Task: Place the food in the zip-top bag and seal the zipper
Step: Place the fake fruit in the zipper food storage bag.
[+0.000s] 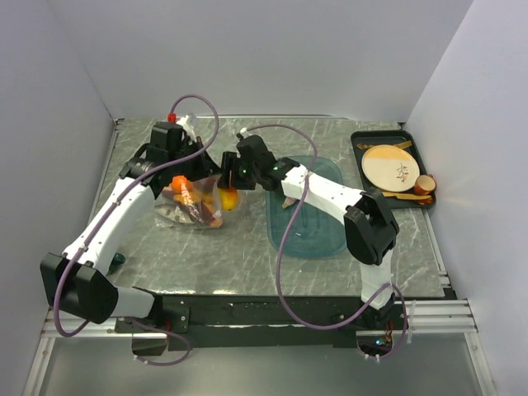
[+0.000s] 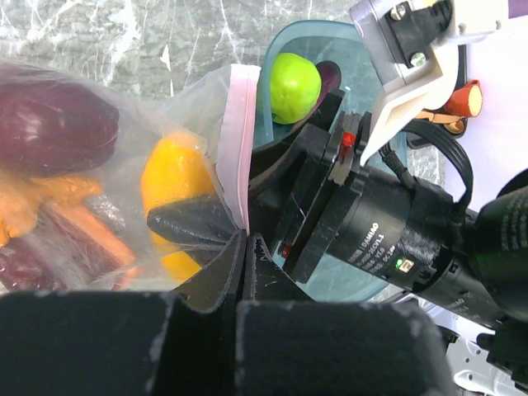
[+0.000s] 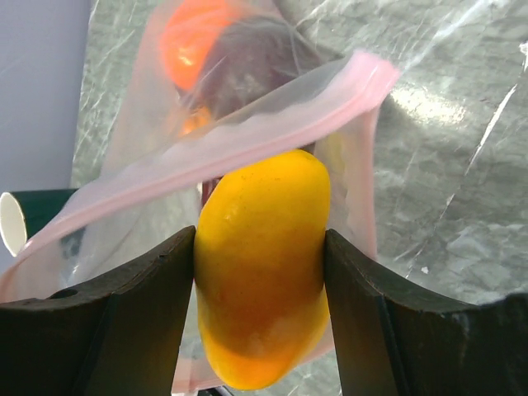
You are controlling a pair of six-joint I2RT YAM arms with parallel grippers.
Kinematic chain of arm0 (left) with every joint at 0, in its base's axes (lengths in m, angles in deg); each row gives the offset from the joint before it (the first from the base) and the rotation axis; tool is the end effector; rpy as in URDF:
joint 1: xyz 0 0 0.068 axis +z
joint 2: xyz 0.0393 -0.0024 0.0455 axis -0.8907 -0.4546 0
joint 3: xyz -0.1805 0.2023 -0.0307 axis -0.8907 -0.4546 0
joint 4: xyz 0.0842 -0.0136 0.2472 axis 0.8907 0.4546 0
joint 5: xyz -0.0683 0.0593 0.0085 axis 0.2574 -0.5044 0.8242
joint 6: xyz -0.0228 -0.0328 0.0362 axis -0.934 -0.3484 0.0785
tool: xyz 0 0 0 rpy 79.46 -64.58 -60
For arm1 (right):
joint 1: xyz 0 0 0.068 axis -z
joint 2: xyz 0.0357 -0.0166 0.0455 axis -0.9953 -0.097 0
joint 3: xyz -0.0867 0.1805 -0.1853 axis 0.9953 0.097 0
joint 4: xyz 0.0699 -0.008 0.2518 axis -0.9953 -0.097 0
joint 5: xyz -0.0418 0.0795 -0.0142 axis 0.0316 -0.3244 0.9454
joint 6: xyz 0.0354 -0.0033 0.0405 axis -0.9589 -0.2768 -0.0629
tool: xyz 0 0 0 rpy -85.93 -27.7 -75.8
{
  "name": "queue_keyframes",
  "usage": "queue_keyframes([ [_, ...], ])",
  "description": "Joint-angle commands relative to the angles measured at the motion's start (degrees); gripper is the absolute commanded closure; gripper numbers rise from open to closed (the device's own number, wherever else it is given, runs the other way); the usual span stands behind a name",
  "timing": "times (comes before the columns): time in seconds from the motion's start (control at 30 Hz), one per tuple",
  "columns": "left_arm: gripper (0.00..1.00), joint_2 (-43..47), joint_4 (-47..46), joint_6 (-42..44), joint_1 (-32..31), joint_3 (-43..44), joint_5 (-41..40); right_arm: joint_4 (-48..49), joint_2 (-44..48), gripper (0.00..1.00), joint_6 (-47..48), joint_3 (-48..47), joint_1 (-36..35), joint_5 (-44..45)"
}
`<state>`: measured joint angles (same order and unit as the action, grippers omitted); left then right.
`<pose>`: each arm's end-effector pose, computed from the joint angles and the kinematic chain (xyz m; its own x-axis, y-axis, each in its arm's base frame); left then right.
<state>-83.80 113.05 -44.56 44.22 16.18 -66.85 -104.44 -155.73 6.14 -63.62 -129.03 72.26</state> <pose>0.2787 -0.1043 0.3560 -0.7416 -0.3384 -0.5793 0.1025 0.7962 -0.5963 0.3213 0.3226 0.2722 -0.7933 0.0653 -0.6054 -0.3554 0.7577 0.5474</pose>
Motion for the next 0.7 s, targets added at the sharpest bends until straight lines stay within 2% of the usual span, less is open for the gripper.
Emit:
queue_keyframes([
  [0.0,0.99,2.85,-1.77,-0.22,-0.24,-0.32,0.38,1.94,-0.20,0.62,-0.73,-4.47,0.13,0.82],
  [0.3,0.99,3.47,-2.13,-0.75,-0.24,-0.76,-0.33,7.05,0.50,0.41,-4.16,-1.92,1.44,-4.45],
  [0.53,0.99,2.86,-1.77,0.13,-0.24,0.21,-0.94,9.06,2.25,0.18,-4.34,2.20,2.94,-6.66],
  [0.67,0.99,2.50,-2.12,0.04,-0.24,0.12,-0.68,8.37,3.13,0.14,-3.90,3.17,3.55,-5.96],
])
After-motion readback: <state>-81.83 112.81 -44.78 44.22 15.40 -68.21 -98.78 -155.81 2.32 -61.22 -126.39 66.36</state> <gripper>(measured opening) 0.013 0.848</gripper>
